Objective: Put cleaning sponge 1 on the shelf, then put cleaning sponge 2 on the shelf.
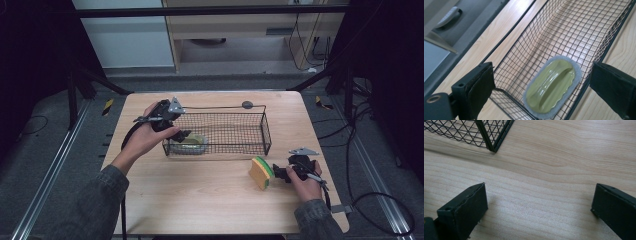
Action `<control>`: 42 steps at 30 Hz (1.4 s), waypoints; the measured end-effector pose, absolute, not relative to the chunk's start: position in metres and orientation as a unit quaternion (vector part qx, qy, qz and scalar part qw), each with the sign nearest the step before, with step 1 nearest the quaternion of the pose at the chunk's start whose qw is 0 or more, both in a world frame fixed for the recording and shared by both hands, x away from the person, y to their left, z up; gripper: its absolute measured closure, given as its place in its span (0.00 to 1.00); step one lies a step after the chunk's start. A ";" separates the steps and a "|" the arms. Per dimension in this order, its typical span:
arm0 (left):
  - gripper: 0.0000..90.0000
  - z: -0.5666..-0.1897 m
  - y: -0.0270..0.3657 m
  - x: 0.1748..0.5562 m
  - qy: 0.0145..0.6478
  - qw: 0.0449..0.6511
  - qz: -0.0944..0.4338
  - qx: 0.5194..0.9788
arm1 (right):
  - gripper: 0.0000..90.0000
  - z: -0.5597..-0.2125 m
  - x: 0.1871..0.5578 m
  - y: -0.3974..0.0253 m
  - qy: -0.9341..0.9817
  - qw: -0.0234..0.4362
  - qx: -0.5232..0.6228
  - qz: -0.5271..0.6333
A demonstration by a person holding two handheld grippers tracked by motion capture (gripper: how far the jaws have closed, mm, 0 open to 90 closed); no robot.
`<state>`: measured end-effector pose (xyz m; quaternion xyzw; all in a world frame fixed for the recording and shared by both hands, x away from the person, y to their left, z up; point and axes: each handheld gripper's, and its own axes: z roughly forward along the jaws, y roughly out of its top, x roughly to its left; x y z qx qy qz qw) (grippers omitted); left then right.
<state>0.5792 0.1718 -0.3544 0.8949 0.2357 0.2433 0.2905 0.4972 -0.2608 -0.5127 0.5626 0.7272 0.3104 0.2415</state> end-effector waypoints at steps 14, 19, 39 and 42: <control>0.06 -0.375 0.205 0.540 0.295 0.334 0.237 0.863 | 0.00 -0.513 0.497 -0.261 0.727 0.241 0.563 0.311; 0.06 -0.399 0.221 0.521 0.328 0.338 0.237 0.850 | 0.03 -0.512 0.498 -0.263 0.731 0.238 0.558 0.312; 0.07 -0.485 0.262 0.509 0.414 0.314 0.181 0.835 | 0.14 -0.469 0.451 -0.275 0.767 0.205 0.546 0.268; 0.07 -0.491 0.263 0.510 0.425 0.324 0.164 0.829 | 0.14 -0.465 0.441 -0.275 0.773 0.188 0.545 0.264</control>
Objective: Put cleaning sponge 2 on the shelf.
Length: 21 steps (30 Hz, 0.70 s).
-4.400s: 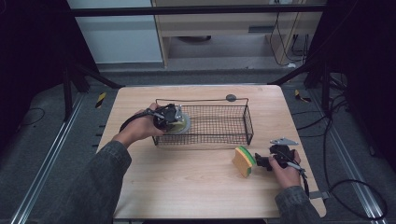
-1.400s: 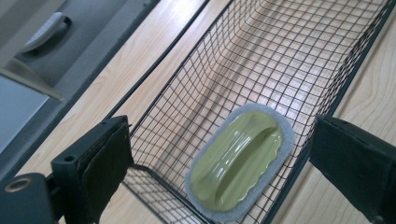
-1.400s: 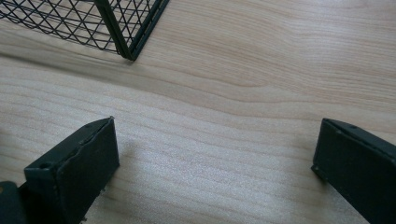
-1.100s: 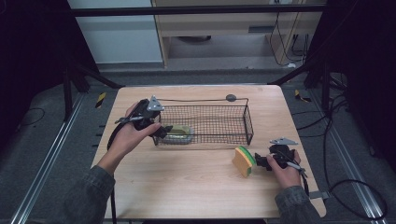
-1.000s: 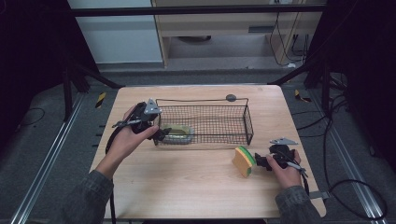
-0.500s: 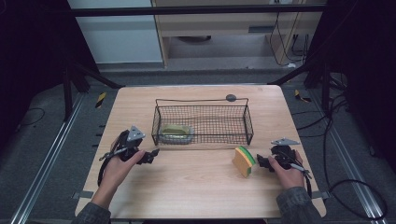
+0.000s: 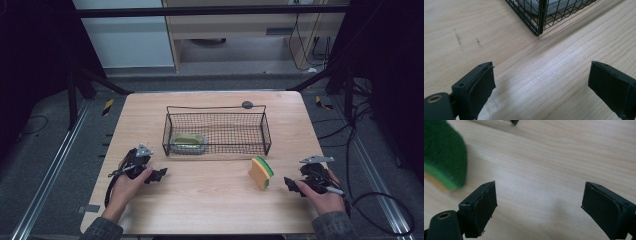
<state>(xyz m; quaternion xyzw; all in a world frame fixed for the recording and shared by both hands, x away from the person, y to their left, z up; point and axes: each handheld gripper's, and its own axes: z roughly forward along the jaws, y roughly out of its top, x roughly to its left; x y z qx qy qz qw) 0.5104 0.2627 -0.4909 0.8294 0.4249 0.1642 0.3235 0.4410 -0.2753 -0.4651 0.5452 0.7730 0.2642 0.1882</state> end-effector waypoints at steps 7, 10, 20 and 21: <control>0.04 -0.502 0.260 0.512 0.413 0.315 0.167 0.838 | 0.15 -0.444 0.422 -0.262 0.787 0.157 0.540 0.254; 0.05 -0.503 0.261 0.512 0.413 0.318 0.169 0.836 | 0.15 -0.435 0.416 -0.252 0.795 0.156 0.532 0.246; 0.00 -0.508 0.261 0.512 0.414 0.338 0.182 0.825 | 0.15 -0.423 0.413 -0.236 0.805 0.129 0.533 0.224; 0.00 -0.508 0.261 0.512 0.415 0.338 0.182 0.825 | 0.15 -0.421 0.413 -0.235 0.806 0.130 0.532 0.224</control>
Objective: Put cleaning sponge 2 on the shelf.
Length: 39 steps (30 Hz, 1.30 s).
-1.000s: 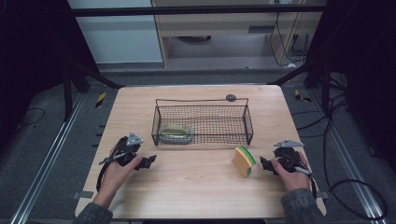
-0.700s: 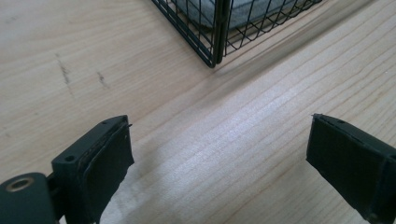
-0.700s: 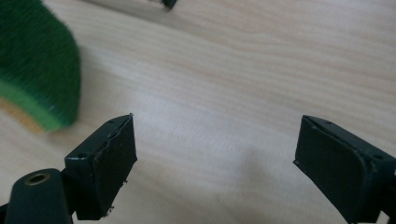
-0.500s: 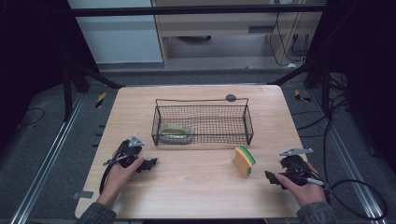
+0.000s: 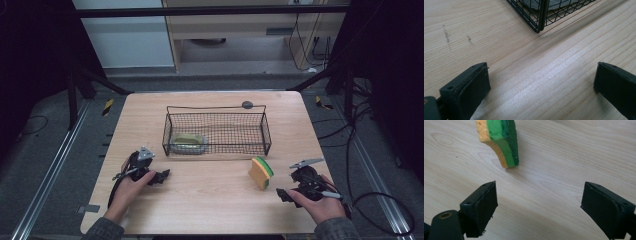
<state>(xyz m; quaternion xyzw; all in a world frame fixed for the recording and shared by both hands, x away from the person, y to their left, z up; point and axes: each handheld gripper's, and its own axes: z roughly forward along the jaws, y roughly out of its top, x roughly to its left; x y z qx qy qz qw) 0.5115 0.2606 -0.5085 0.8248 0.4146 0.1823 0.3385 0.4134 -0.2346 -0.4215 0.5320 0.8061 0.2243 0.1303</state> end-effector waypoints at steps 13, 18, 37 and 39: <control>0.00 -0.509 0.260 0.508 0.424 0.337 0.187 0.820 | 0.20 -0.393 0.433 -0.196 0.827 0.129 0.503 0.213; 0.00 -0.509 0.260 0.508 0.425 0.336 0.187 0.819 | 0.19 -0.392 0.444 -0.180 0.840 0.125 0.490 0.197; 0.00 -0.509 0.260 0.508 0.427 0.337 0.186 0.818 | 0.35 -0.405 0.486 -0.166 0.852 0.085 0.486 0.175; 0.00 -0.509 0.260 0.508 0.426 0.337 0.186 0.819 | 0.37 -0.405 0.489 -0.165 0.855 0.083 0.482 0.174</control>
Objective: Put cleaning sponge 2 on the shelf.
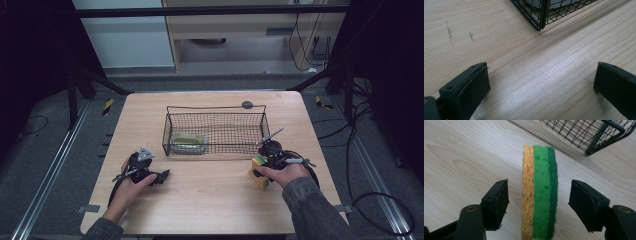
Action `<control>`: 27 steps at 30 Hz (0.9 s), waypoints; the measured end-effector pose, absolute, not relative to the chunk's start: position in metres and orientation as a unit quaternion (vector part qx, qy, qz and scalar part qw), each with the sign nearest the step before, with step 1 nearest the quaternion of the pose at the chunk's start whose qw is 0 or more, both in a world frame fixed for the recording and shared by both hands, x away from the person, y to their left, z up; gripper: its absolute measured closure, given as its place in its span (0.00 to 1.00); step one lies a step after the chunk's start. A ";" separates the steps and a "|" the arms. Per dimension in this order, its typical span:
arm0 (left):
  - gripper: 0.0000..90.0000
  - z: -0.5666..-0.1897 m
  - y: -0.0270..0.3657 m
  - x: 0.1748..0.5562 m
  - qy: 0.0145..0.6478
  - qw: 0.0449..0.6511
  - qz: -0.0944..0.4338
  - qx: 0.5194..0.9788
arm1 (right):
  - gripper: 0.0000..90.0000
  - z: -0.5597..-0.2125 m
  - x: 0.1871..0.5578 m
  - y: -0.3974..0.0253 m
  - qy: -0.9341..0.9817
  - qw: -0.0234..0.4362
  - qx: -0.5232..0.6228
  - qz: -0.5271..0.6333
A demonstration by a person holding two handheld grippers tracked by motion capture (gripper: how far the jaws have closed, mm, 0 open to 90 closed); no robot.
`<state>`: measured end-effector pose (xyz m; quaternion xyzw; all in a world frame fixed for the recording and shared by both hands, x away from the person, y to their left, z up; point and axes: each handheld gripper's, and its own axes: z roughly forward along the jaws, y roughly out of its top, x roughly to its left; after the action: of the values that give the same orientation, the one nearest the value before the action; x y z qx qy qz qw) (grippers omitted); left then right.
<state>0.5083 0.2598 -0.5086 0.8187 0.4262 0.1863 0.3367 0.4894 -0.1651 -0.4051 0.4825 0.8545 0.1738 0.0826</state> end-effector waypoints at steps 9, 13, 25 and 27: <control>0.00 -0.508 0.260 0.510 0.425 0.336 0.187 0.820 | 0.49 -0.414 0.499 -0.159 0.861 0.066 0.479 0.158; 0.00 -0.509 0.259 0.511 0.427 0.337 0.187 0.818 | 0.68 -0.411 0.497 -0.161 0.865 0.067 0.471 0.159; 0.00 -0.508 0.259 0.511 0.425 0.336 0.187 0.819 | 0.72 -0.379 0.483 -0.201 0.848 0.112 0.471 0.215; 0.00 -0.508 0.259 0.512 0.426 0.336 0.188 0.819 | 0.72 -0.376 0.480 -0.209 0.843 0.125 0.475 0.220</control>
<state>0.5115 0.2594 -0.5084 0.8190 0.4258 0.1877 0.3357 0.4799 -0.2087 -0.3759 0.4750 0.8427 0.2201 0.1255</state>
